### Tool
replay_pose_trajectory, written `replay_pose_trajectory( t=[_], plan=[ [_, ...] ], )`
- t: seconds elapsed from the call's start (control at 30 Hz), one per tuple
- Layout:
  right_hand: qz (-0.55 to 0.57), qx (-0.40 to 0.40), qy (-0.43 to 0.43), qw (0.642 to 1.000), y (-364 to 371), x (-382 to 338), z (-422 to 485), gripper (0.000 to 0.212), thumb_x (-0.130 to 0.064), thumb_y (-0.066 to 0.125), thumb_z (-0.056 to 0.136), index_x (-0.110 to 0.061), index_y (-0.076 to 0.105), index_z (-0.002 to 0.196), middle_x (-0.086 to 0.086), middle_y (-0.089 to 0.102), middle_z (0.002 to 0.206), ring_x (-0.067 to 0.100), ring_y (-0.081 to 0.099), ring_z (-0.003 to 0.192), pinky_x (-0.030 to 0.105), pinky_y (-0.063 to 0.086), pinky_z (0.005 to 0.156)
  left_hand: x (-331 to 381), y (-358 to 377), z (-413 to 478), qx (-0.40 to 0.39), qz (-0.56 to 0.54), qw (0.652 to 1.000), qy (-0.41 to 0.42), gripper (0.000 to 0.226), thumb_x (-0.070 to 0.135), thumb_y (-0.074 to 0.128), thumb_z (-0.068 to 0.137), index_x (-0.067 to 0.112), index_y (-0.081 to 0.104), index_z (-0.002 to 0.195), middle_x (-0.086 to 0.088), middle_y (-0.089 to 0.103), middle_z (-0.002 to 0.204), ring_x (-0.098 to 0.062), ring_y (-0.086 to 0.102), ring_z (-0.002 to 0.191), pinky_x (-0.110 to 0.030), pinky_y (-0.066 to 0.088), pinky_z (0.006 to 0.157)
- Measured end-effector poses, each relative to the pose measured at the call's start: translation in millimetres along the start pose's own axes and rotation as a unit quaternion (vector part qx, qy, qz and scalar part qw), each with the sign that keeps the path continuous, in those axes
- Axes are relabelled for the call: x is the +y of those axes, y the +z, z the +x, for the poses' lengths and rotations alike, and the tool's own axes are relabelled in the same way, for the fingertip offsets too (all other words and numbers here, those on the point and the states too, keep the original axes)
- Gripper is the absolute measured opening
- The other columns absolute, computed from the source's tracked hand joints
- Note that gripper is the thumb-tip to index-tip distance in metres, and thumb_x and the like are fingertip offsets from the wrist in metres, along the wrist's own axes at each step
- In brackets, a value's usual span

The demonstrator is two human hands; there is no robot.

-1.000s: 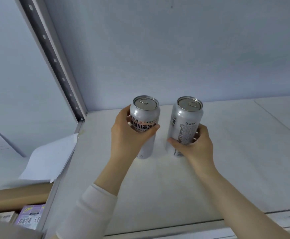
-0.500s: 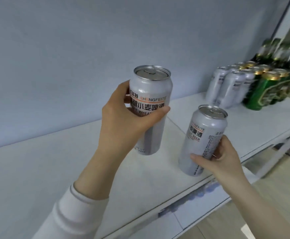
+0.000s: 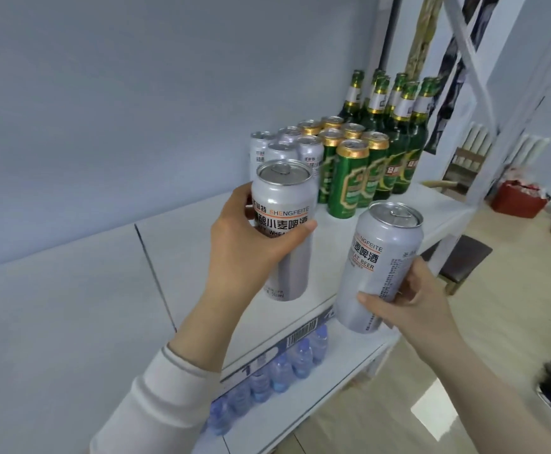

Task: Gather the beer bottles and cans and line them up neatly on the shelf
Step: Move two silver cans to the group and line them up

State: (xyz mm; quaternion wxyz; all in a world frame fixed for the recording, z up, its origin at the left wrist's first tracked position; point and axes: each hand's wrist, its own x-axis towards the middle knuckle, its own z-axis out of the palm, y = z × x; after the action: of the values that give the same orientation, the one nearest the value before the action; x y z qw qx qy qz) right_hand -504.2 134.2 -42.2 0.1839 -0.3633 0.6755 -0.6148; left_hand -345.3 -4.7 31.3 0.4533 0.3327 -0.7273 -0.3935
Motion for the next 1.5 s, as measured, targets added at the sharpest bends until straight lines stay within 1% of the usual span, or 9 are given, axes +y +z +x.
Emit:
replay_pose_trajectory(
  t=[0.2, 0.37, 0.5, 0.67, 0.77, 0.9, 1.03, 1.3, 1.5],
  plan=[
    [0.021, -0.042, 0.000, 0.999, -3.9, 37.6, 85.6, 0.062, -0.014, 0.085, 0.056, -0.026, 0.047, 0.104, 0.000, 0.059, 0.111, 0.000, 0.059, 0.101, 0.034, 0.053, 0.080, -36.5, 62.1, 45.5, 0.021, 0.017, 1.000, -0.014, 0.063, 0.030, 0.083, 0.059, 0.018, 0.054, 0.113, 0.005, 0.062, 0.099, 0.006, 0.055, 0.085, -0.004, 0.044, 0.067],
    [0.026, -0.080, -0.013, 0.996, 6.4, 61.7, 146.7, 0.066, -0.006, 0.082, 0.061, -0.014, 0.044, 0.114, 0.009, 0.053, 0.120, 0.018, 0.053, 0.115, 0.038, 0.049, 0.094, -59.3, 88.4, 81.0, 0.042, 0.028, 0.998, -0.045, 0.065, 0.028, 0.084, 0.057, 0.020, 0.053, 0.114, 0.007, 0.062, 0.101, 0.010, 0.054, 0.085, -0.001, 0.043, 0.067],
    [0.027, -0.107, -0.054, 0.992, 15.1, 70.2, 178.3, 0.065, -0.018, 0.076, 0.057, -0.021, 0.044, 0.113, 0.005, 0.053, 0.118, 0.014, 0.055, 0.112, 0.030, 0.048, 0.092, -70.5, 99.8, 98.3, 0.051, 0.029, 0.996, -0.062, 0.066, 0.032, 0.085, 0.053, 0.025, 0.051, 0.110, 0.012, 0.061, 0.101, 0.013, 0.053, 0.086, -0.001, 0.044, 0.067],
    [-0.006, -0.119, -0.104, 0.987, 17.4, 76.6, 197.8, 0.078, -0.020, 0.080, 0.060, -0.046, 0.033, 0.116, -0.030, 0.050, 0.119, -0.007, 0.054, 0.109, 0.011, 0.045, 0.089, -74.6, 109.6, 104.3, 0.073, 0.037, 0.993, -0.085, 0.066, 0.040, 0.078, 0.049, 0.028, 0.050, 0.108, 0.022, 0.059, 0.100, 0.016, 0.052, 0.088, -0.001, 0.043, 0.069],
    [-0.079, -0.101, -0.160, 0.979, 11.2, 79.5, 201.3, 0.074, -0.028, 0.081, 0.063, -0.041, 0.036, 0.121, -0.017, 0.051, 0.117, -0.009, 0.052, 0.102, 0.006, 0.043, 0.082, -72.1, 115.2, 103.4, 0.072, 0.041, 0.992, -0.092, 0.073, 0.039, 0.086, 0.048, 0.031, 0.047, 0.108, 0.021, 0.058, 0.101, 0.013, 0.053, 0.094, 0.000, 0.042, 0.071],
    [-0.136, -0.032, -0.192, 0.971, 19.2, 90.6, 186.8, 0.087, -0.039, 0.080, 0.062, -0.006, 0.039, 0.131, 0.007, 0.039, 0.121, 0.012, 0.046, 0.099, 0.013, 0.045, 0.080, -56.3, 108.7, 98.9, 0.059, 0.050, 0.992, -0.105, 0.100, 0.051, 0.074, 0.042, 0.036, 0.032, 0.132, 0.030, 0.047, 0.114, 0.017, 0.047, 0.106, -0.004, 0.040, 0.088],
    [-0.085, -0.035, -0.105, 0.990, 28.4, 90.6, 188.0, 0.072, -0.020, 0.085, 0.058, -0.012, 0.041, 0.115, 0.005, 0.044, 0.113, 0.020, 0.051, 0.096, 0.035, 0.050, 0.081, -35.6, 94.5, 105.4, 0.005, 0.140, 0.989, -0.055, 0.089, 0.041, 0.082, 0.059, 0.041, 0.031, 0.132, 0.022, 0.046, 0.125, 0.012, 0.045, 0.113, 0.000, 0.040, 0.087],
    [-0.060, -0.026, -0.116, 0.991, 29.3, 87.8, 194.5, 0.061, -0.005, 0.076, 0.069, -0.004, 0.046, 0.122, 0.000, 0.037, 0.111, 0.018, 0.052, 0.091, 0.030, 0.049, 0.086, -24.1, 100.7, 117.0, 0.005, 0.230, 0.972, -0.055, 0.068, 0.024, 0.080, 0.064, 0.028, 0.050, 0.125, 0.008, 0.052, 0.115, -0.007, 0.052, 0.105, -0.032, 0.049, 0.093],
    [-0.043, -0.024, -0.093, 0.995, 35.3, 90.2, 201.5, 0.051, -0.003, 0.073, 0.072, -0.004, 0.048, 0.117, 0.000, 0.038, 0.108, 0.022, 0.052, 0.093, 0.036, 0.049, 0.088, -24.3, 120.7, 119.3, 0.064, 0.259, 0.962, -0.056, 0.072, 0.029, 0.080, 0.063, 0.022, 0.049, 0.128, 0.004, 0.049, 0.114, -0.004, 0.048, 0.098, -0.009, 0.041, 0.082]
  ],
)
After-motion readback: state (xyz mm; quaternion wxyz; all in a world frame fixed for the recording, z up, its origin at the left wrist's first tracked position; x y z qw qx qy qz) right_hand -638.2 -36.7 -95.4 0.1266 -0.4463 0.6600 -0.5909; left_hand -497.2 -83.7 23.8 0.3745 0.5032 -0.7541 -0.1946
